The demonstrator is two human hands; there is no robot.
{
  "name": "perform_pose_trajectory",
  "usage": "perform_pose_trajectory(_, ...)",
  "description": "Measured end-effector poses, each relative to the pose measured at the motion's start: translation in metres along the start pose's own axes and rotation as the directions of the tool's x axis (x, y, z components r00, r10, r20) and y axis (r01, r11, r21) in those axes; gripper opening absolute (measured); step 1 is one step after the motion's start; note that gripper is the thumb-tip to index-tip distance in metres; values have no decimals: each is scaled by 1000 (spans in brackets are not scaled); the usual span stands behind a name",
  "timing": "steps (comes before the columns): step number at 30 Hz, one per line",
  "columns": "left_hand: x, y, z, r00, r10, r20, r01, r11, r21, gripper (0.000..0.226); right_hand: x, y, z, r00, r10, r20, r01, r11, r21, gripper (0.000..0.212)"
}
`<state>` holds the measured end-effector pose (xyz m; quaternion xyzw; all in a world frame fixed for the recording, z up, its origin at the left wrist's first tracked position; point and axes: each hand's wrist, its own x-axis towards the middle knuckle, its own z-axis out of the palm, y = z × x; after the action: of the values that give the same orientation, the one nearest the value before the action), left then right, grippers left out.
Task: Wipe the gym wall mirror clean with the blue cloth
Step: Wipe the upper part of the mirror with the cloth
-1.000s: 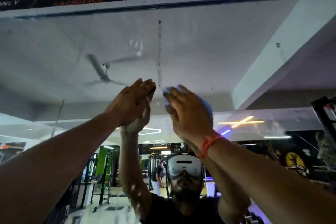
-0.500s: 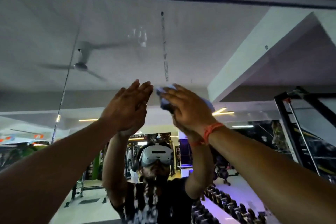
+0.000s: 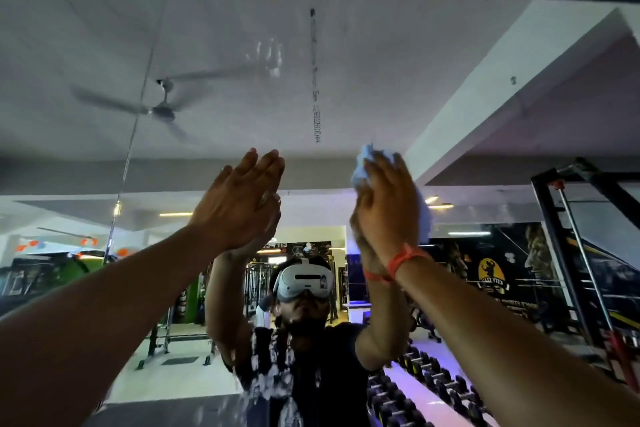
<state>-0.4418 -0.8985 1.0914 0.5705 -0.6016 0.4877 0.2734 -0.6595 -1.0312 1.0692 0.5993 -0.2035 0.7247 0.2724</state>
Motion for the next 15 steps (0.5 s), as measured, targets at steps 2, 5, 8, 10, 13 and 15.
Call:
perform_pose_trajectory(2,-4,5,5,1000,-18,-9,18,1000,11,84,-26,-22,2,947,-291,138,282,956,79,45)
perform_pose_trajectory(5,-7,9,8,999,-38,-17,38,999,14,83,-14,6,-10,813,-541,216,532,841,100,45)
perform_pose_trajectory(8,-9,9,8,999,-40,1,40,999,21,84,2,38,-24,991,-113,78,109,993,54,48)
perform_pose_trajectory(10,-12,9,8,999,-42,6,42,999,23,85,-14,14,-15,1000,6,-9,-6,999,46,47)
perform_pose_trajectory(13,-19,10,12,999,-51,15,50,998,36,84,-53,-28,-2,901,-414,129,398,907,134,48)
perform_pose_trajectory(15,-23,11,12,999,-48,17,48,998,29,83,-47,-17,-5,773,-609,179,593,794,135,51)
